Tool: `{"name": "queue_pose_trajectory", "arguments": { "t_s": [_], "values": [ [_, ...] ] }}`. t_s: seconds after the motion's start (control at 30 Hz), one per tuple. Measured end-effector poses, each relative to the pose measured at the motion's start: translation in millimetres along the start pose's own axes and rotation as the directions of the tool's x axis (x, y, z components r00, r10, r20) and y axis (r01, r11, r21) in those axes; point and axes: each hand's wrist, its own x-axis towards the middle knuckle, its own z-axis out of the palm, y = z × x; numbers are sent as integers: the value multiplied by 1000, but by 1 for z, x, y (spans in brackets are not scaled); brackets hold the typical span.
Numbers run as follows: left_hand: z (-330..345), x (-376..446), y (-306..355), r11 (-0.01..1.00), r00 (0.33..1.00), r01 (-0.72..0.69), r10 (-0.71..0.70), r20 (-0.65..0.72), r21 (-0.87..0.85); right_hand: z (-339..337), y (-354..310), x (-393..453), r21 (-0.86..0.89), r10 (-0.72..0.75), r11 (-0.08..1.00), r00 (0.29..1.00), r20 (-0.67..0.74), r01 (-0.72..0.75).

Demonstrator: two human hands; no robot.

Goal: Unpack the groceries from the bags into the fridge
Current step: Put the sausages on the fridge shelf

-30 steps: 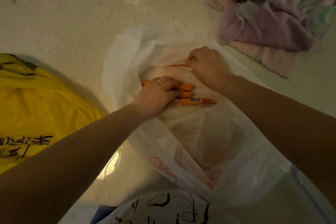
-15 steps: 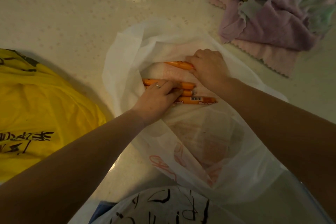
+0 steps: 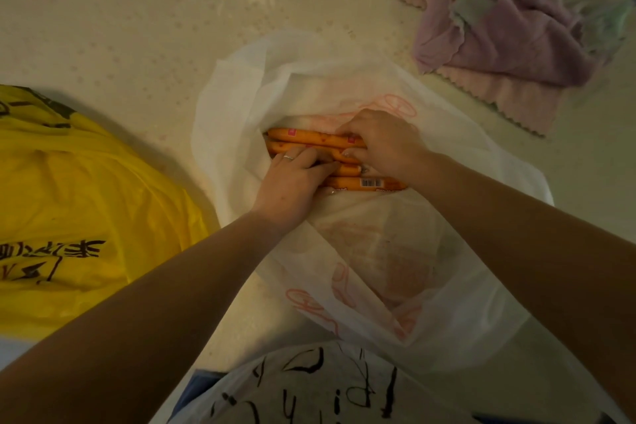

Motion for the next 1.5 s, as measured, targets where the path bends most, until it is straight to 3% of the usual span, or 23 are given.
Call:
{"name": "queue_pose_trajectory", "arguments": {
  "t_s": [0.37,0.5,0.77,1.03,1.23,1.43,1.5],
  "values": [
    [-7,-8,-14,990,993,-117,118,2,-75,0,-2,-4,-138,-17,990,998,54,24],
    [-11,-7,-11,994,996,-83,85,30,-65,-1,12,-20,-211,79,975,996,48,-67],
    [-16,10,3,999,997,23,-20,78,-35,-1,6,-8,-185,117,977,990,75,-101],
    [-14,13,6,993,971,108,-96,217,-41,4,5,-5,-169,162,974,985,66,-148],
    [-17,17,8,990,959,124,-103,265,-64,4,7,-9,-82,211,975,974,84,-205],
    [-20,24,8,981,927,192,-173,333,-23,-13,5,-32,128,255,958,966,28,-257],
    [-25,29,10,992,940,125,-126,317,22,-20,4,-44,222,271,939,962,-2,-264]
  ]
}}
